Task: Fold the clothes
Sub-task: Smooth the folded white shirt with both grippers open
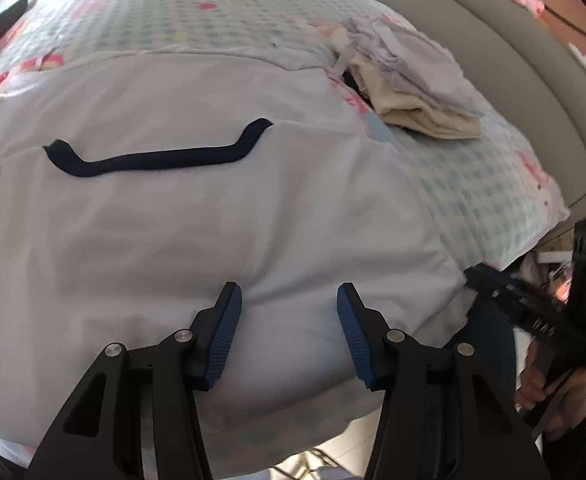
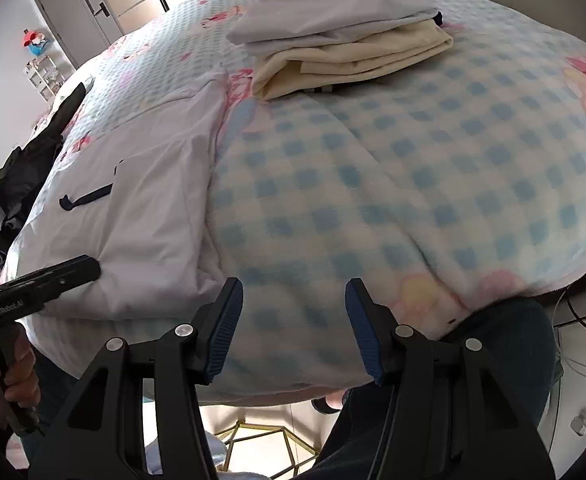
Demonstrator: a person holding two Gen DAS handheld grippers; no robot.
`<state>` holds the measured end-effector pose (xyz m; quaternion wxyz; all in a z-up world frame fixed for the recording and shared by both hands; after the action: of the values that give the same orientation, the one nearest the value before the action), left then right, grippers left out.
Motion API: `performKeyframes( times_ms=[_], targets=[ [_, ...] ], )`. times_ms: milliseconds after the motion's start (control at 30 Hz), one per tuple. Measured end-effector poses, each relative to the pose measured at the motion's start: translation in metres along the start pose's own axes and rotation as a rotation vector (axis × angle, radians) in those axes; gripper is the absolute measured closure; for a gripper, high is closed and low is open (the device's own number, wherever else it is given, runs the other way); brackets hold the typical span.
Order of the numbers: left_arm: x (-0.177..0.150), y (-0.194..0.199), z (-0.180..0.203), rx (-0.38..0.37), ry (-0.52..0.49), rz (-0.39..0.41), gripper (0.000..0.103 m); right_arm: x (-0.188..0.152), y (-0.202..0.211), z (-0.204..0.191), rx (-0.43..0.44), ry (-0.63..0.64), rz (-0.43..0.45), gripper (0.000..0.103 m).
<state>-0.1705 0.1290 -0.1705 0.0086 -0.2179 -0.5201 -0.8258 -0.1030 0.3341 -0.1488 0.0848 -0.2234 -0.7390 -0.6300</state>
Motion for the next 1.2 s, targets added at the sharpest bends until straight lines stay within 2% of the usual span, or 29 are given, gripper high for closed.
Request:
performKeyframes(
  times_ms=[133, 233, 367, 533, 700, 867, 933, 1200],
  targets=[
    [0.000, -0.003, 0.000, 0.018, 0.010, 0.008, 0.051, 0.007, -0.010, -0.022, 0.052, 0.082, -0.023, 0.048],
    [-0.002, -0.003, -0.001, 0.021, 0.008, 0.013, 0.051, 0.014, -0.018, -0.028, 0.009, 0.121, -0.018, 0.048],
    [-0.003, -0.004, -0.002, 0.022, -0.001, 0.009, 0.049, 0.022, -0.031, -0.026, 0.022, 0.088, -0.062, 0.047],
    [-0.003, -0.008, -0.004, 0.029, 0.011, 0.008, 0.049, 0.021, -0.037, -0.046, 0.027, 0.197, -0.074, 0.046],
    [-0.004, -0.009, -0.004, 0.030, 0.018, 0.015, 0.049, 0.018, -0.033, -0.054, 0.084, 0.201, -0.072, 0.047],
    [-0.005, -0.010, -0.003, 0.035, 0.010, 0.016, 0.049, 0.013, -0.043, -0.057, -0.023, 0.300, -0.096, 0.047],
    [-0.005, -0.009, -0.003, 0.034, 0.008, 0.017, 0.049, 0.006, -0.044, -0.054, -0.042, 0.305, -0.103, 0.047],
    [-0.005, -0.010, -0.004, 0.033, 0.008, 0.019, 0.049, 0.004, -0.044, -0.047, -0.019, 0.253, -0.109, 0.046]
  ],
)
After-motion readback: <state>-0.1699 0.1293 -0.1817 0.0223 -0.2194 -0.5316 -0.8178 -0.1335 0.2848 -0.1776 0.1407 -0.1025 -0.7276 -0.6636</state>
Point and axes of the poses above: each gripper's, at about its wrist camera, not at the fingertips, and y roughly against the way its jaws point, z to its right, x to its top, the point moved 8 cm from there along -y, roughly the way its jaws point, and after that the axes turned 3 degrees about -z, right-handed, at the moved point
